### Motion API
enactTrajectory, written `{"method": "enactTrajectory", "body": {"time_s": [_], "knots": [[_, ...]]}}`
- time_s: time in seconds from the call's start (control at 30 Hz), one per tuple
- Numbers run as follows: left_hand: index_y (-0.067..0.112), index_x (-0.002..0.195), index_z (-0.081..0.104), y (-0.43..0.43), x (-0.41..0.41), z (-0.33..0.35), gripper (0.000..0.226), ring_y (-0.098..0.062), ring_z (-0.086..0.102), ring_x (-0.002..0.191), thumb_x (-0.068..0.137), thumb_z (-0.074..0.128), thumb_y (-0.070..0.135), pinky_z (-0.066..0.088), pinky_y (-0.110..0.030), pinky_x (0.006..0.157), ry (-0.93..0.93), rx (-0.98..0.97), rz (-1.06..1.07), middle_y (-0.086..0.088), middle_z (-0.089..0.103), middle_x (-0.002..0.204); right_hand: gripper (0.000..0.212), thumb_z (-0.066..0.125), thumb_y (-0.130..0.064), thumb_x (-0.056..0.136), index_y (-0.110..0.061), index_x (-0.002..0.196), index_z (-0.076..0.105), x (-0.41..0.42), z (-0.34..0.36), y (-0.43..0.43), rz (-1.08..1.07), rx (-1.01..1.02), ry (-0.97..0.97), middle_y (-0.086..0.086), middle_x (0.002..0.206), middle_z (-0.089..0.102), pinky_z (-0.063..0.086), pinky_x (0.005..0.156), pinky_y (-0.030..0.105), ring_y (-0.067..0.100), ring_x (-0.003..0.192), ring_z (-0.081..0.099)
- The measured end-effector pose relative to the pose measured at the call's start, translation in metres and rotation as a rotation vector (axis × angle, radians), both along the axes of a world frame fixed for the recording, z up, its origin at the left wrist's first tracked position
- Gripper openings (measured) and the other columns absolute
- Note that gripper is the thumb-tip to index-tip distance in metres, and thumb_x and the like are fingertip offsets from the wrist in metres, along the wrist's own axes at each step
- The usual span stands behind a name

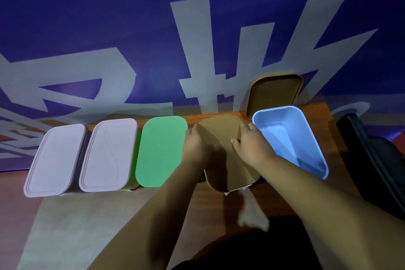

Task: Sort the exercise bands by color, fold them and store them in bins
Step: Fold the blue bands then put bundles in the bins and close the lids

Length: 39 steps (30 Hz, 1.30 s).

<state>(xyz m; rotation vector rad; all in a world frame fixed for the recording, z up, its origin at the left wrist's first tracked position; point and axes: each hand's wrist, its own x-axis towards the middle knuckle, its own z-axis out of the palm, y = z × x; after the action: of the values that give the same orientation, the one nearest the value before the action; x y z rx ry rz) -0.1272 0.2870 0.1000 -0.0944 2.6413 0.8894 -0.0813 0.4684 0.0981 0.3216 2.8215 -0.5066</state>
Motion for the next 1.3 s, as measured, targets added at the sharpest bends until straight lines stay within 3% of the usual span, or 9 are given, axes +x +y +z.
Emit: {"method": "enactTrajectory", "body": {"time_s": [0.2, 0.37, 0.5, 0.63, 0.73, 0.97, 1.1, 1.2, 1.3], "knots": [[0.023, 0.147, 0.048, 0.001, -0.016, 0.003, 0.062, -0.025, 0.059, 0.126, 0.094, 0.077, 0.037, 0.047, -0.039, 0.109, 0.082, 0.078, -0.063, -0.003, 0.054, 0.145, 0.055, 0.052, -0.037, 0.110, -0.010, 0.156, 0.040, -0.008, 0.007, 0.003, -0.024, -0.113, 0.035, 0.013, 0.154, 0.046, 0.052, 0.103, 0.034, 0.031, 0.129, 0.059], [0.014, 0.154, 0.043, 0.006, -0.021, 0.007, 0.059, -0.032, 0.057, 0.132, 0.103, 0.064, 0.034, 0.044, -0.044, 0.116, 0.075, -0.068, -0.137, -0.009, 0.044, 0.157, 0.058, 0.051, -0.034, 0.110, -0.012, 0.162, 0.037, -0.005, 0.014, 0.004, 0.028, -0.135, 0.020, 0.012, 0.170, 0.027, 0.044, 0.117, 0.036, 0.031, 0.148, 0.046], [0.011, 0.154, 0.039, 0.002, -0.003, 0.020, 0.054, -0.037, 0.054, 0.135, 0.105, 0.056, 0.028, 0.043, -0.043, 0.116, -0.039, -0.110, -0.158, -0.012, 0.032, 0.163, 0.051, 0.052, -0.035, 0.109, -0.017, 0.156, 0.048, 0.010, 0.013, 0.008, 0.091, -0.090, 0.054, 0.009, 0.174, 0.020, 0.041, 0.122, 0.039, 0.031, 0.155, 0.036], [0.017, 0.166, 0.017, -0.014, 0.040, 0.032, 0.103, -0.046, 0.017, 0.158, 0.090, 0.081, 0.047, 0.027, -0.053, 0.128, -0.073, -0.134, -0.442, -0.013, 0.002, 0.175, 0.045, 0.056, -0.030, 0.106, -0.021, 0.150, 0.058, 0.034, 0.015, 0.010, 0.157, -0.109, 0.080, 0.007, 0.173, 0.024, 0.043, 0.120, 0.043, 0.033, 0.152, 0.038], [0.025, 0.166, 0.013, -0.024, 0.059, 0.022, 0.127, -0.046, 0.014, 0.160, 0.072, 0.094, 0.051, 0.031, -0.052, 0.127, -0.073, -0.194, -0.472, -0.013, -0.014, 0.175, 0.048, 0.056, -0.032, 0.106, -0.023, 0.153, 0.055, 0.051, 0.019, 0.010, 0.195, -0.119, 0.037, 0.005, 0.173, 0.024, 0.044, 0.118, 0.044, 0.034, 0.150, 0.040], [0.017, 0.168, 0.008, -0.023, 0.081, 0.007, 0.105, -0.043, 0.031, 0.150, 0.092, 0.080, 0.032, 0.034, -0.053, 0.124, 0.160, -0.224, -0.492, -0.013, 0.003, 0.174, 0.081, 0.065, -0.053, 0.099, -0.028, 0.167, 0.028, 0.068, 0.031, 0.009, 0.302, -0.057, -0.129, -0.002, 0.175, 0.003, 0.043, 0.119, 0.048, 0.035, 0.155, 0.028], [0.015, 0.168, 0.005, -0.027, 0.086, 0.009, 0.112, -0.038, 0.032, 0.146, 0.089, 0.083, 0.033, 0.033, -0.049, 0.124, 0.170, -0.190, -0.500, -0.009, 0.005, 0.174, 0.075, 0.073, -0.038, 0.098, -0.028, 0.160, 0.033, 0.073, 0.034, 0.007, 0.328, -0.008, -0.103, -0.001, 0.172, 0.008, 0.050, 0.112, 0.046, 0.037, 0.148, 0.036], [0.020, 0.166, 0.016, -0.027, 0.085, 0.009, 0.103, -0.033, 0.027, 0.153, 0.089, 0.083, 0.038, 0.032, -0.049, 0.126, 0.115, -0.095, -0.402, -0.006, 0.013, 0.173, 0.074, 0.074, -0.033, 0.098, -0.030, 0.161, 0.034, 0.073, 0.034, 0.007, 0.318, -0.023, -0.081, -0.002, 0.174, 0.010, 0.050, 0.112, 0.044, 0.035, 0.149, 0.036], [0.014, 0.157, 0.034, -0.027, 0.083, 0.008, 0.091, -0.038, 0.034, 0.152, 0.085, 0.085, 0.037, 0.038, -0.051, 0.123, 0.071, -0.082, -0.299, -0.016, 0.031, 0.165, 0.078, 0.074, -0.036, 0.098, -0.032, 0.164, 0.032, 0.071, 0.032, 0.010, 0.305, -0.061, -0.095, -0.004, 0.178, 0.006, 0.046, 0.117, 0.042, 0.031, 0.154, 0.031]]}}
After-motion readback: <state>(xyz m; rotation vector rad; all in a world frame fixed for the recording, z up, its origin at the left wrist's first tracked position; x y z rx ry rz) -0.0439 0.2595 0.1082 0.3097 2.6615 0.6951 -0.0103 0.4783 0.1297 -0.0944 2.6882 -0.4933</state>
